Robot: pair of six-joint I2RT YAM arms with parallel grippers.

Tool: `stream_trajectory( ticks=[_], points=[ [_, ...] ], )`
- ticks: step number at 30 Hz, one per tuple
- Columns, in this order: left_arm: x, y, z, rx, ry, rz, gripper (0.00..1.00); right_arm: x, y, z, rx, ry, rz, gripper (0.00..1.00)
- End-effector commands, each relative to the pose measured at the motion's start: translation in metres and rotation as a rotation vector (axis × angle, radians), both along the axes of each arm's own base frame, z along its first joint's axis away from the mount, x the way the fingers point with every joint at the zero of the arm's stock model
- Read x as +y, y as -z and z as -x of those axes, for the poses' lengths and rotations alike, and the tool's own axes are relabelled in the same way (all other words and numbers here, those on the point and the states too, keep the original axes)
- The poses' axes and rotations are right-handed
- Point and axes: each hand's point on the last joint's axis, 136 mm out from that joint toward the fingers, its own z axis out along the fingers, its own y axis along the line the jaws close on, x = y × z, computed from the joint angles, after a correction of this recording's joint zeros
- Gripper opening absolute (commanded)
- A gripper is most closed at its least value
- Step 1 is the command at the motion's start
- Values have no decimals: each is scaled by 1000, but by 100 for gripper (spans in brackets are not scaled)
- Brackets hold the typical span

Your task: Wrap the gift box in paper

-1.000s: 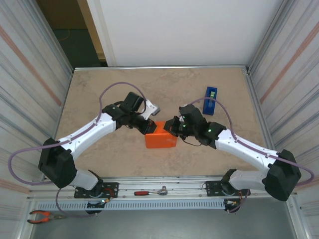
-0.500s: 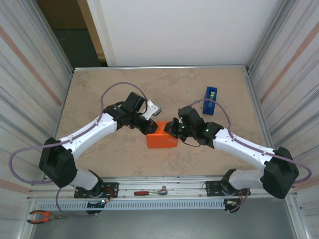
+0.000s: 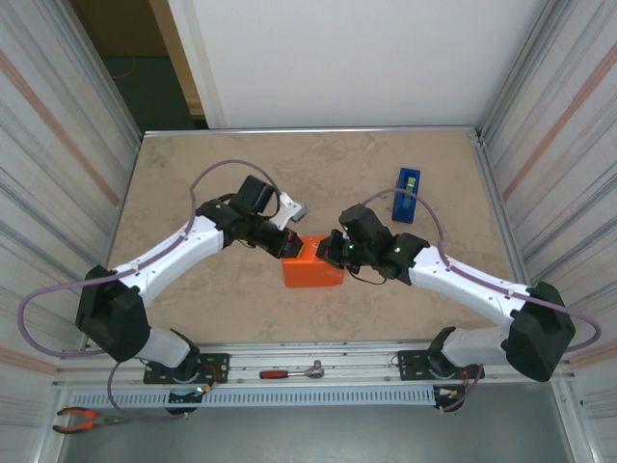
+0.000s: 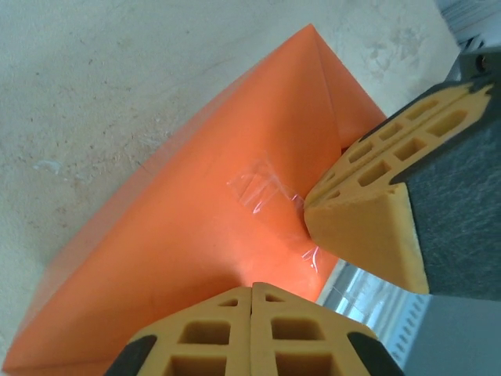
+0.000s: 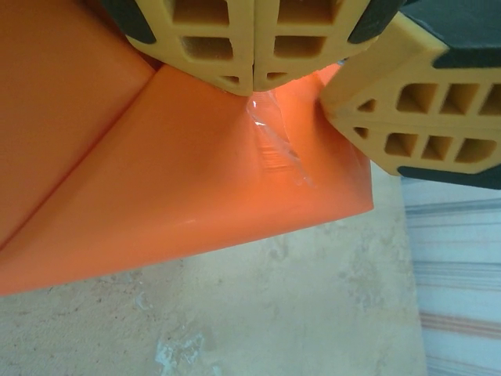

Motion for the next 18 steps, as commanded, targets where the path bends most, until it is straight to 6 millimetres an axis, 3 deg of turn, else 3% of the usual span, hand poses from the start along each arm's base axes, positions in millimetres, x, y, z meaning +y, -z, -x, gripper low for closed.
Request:
stream_trajectory(
  ticks=[1, 5, 8, 12, 18],
  points=[
    [-11, -45, -2, 31, -10, 133, 6, -32, 51, 18, 101, 5, 221, 0],
    [-30, -65, -7, 33, 4, 202, 6, -33, 55, 20, 108, 6, 236, 0],
    [-41, -63, -9, 39, 18, 204, 5, -32, 57, 20, 109, 7, 237, 0],
    [-52, -48, -10, 63, 14, 191, 3, -31, 57, 21, 107, 6, 234, 0],
    [-47, -12, -14, 93, -52, 140, 0, -33, 58, 22, 104, 10, 234, 0]
  ],
)
